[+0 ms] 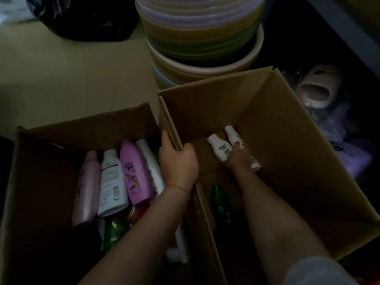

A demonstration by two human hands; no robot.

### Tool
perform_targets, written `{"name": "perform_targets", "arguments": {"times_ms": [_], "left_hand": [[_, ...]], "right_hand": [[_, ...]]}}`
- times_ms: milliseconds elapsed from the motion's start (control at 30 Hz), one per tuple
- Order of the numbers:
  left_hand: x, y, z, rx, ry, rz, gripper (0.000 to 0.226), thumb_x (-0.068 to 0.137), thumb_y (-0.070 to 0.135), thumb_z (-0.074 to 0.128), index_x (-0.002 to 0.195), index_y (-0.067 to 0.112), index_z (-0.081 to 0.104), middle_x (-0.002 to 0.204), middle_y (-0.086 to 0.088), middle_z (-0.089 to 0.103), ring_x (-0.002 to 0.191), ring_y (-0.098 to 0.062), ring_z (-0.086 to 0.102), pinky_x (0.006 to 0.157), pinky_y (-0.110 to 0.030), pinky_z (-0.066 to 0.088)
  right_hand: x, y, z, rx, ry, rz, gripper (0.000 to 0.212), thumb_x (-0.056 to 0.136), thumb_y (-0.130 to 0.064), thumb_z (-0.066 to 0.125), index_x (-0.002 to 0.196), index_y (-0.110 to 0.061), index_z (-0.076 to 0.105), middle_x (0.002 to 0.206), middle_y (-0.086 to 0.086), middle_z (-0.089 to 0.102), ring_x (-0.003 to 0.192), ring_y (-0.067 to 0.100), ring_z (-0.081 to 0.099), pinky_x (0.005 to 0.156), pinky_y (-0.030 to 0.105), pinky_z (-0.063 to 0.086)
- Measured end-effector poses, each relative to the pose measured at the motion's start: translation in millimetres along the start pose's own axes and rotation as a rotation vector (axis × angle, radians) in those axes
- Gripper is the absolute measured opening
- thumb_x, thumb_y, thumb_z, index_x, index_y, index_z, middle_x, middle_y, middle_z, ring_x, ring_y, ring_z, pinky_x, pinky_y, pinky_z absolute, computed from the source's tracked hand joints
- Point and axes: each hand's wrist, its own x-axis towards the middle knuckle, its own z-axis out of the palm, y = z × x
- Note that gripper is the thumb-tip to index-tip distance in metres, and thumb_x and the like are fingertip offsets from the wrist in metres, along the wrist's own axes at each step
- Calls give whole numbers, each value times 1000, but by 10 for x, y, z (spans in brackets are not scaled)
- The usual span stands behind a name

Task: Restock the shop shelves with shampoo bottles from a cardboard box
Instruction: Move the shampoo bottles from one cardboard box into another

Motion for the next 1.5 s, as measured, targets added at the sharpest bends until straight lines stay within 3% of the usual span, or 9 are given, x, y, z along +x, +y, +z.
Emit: {"name": "perform_targets", "arguments": {"times_ms": [233,533,700,867,1000,1167,1267,1367,1500], "left_hand": [[35,-55,32,-23,-8,13,78,74,34,48,151,33,35,139,0,55,122,-24,57,102,-50,50],[21,-26,-13,-11,-25,22,74,74,32,49,147,33,42,136,-5,59,120,-29,58,101,-52,50],[15,-44,5,-16,-27,-22,83,74,38,48,154,37,26,137,-4,54,116,-31,60,93,-48,55],[21,-53,17,-13,-26,-15,84,74,37,48,155,36,24,139,-3,53,115,-29,60,91,-45,56],[45,-69,21,-1,-15,-3,82,73,37,48,153,35,28,136,-5,55,115,-32,60,93,-51,55],[35,-43,24,-10,1,3,81,73,36,46,153,35,32,138,0,54,117,-25,59,99,-49,52],[46,-20,64,9,-5,19,79,73,37,44,152,37,32,140,1,54,118,-24,58,102,-49,48],[45,7,53,22,-15,5,79,73,38,43,151,39,31,140,2,53,116,-25,59,102,-48,48],[10,33,6,7,-36,-4,81,72,39,44,152,41,29,139,1,54,113,-28,60,100,-52,49]], "right_hand": [[233,90,311,-334,69,-61,100,92,-42,58,155,-17,-16,151,39,10,138,55,19,111,62,22],[404,-37,379,-380,107,2,79,98,-37,45,154,-10,-3,147,38,25,130,55,35,101,65,37],[518,5,-67,-129,-34,88,113,71,-49,83,150,-8,14,146,21,33,132,41,41,98,57,45],[244,230,-304,559,-263,158,101,79,-34,81,153,-6,19,149,14,39,131,38,46,95,39,45],[115,17,40,409,-85,70,111,70,-35,86,153,-14,16,153,15,34,135,33,42,104,39,43],[32,87,114,696,-133,-75,101,69,-26,81,154,-29,24,150,9,42,131,30,49,108,45,43],[-203,193,93,1121,-378,188,89,57,-29,90,134,-32,46,123,16,64,103,38,67,87,63,53],[-465,118,20,1165,-601,225,38,77,-25,81,105,-36,57,103,17,73,93,40,70,79,61,55],[-633,-58,-327,1134,-582,51,48,79,-16,80,119,-23,55,108,17,72,96,37,71,83,61,55]]}}
